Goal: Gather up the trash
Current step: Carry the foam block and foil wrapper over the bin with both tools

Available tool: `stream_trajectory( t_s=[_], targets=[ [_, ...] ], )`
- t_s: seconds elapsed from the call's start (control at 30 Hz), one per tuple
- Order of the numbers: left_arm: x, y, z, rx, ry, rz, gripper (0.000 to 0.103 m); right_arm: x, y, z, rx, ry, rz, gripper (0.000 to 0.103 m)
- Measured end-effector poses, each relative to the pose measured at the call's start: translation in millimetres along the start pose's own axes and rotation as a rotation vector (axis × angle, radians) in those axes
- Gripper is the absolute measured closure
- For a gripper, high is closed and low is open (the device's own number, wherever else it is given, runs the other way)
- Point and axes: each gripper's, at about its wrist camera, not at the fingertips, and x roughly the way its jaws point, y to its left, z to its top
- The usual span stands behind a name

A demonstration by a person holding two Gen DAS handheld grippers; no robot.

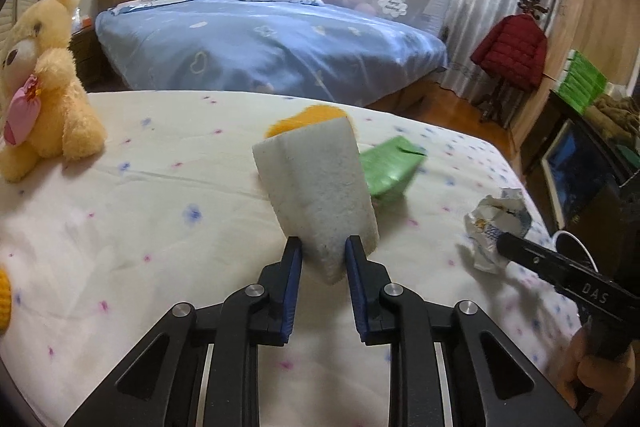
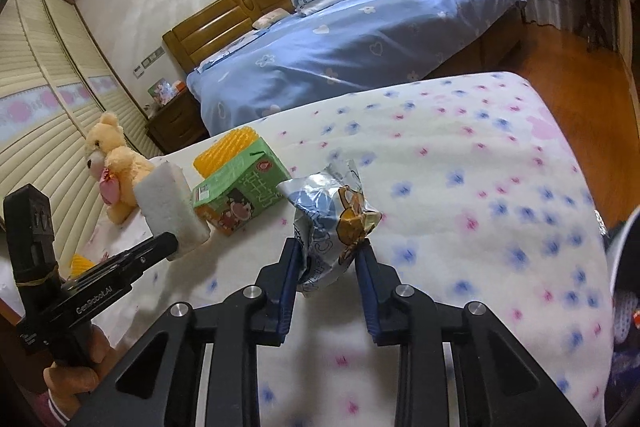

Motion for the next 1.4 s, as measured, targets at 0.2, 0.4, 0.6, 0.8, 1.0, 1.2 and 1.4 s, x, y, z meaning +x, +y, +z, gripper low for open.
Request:
stream_trajectory(
  t_s=[0.2, 0.4, 0.6, 0.8, 1.0, 1.2, 1.4],
  targets=[
    [-15.9, -19.1, -10.8, 0.015, 0.003, -0.040, 0.082, -21.0, -11.6, -11.6, 0.028, -0.014, -0.012, 0.075],
    [-27.6, -42.8, -23.8, 0.044, 0.013, -0.072, 0.082, -46.0, -23.7, -24.2, 0.050, -0.031, -0.035, 0.074],
    [-34.5, -67.8, -35.5, 0.079, 0.029, -0.110, 0.082, -70.5, -37.3, -36.7, 0.070, -0.052, -0.057, 0.074],
    [-37.2, -92.8, -43.4, 0.124, 0.045, -0.144, 0.082, -91.1, -52.0, -49.6, 0.091, -0.066, -0.079, 0.074],
    [-38.4, -115.8, -50.1, 0.163, 0.059, -0.162, 0.082, -111.3, -67.9, -61.0, 0.118, -0.086, -0.104, 0.074],
    [-37.9, -134.7, -53.7, 0.190, 0.069, -0.184, 0.082, -130.1, -86.7, -68.7, 0.148, -0.106, -0.129, 0.074],
    [-33.6, -157.2, -57.1, 0.217, 0.080, -0.208, 0.082, -144.0, -100.2, -73.9, 0.171, -0.123, -0.153, 0.074]
  ],
)
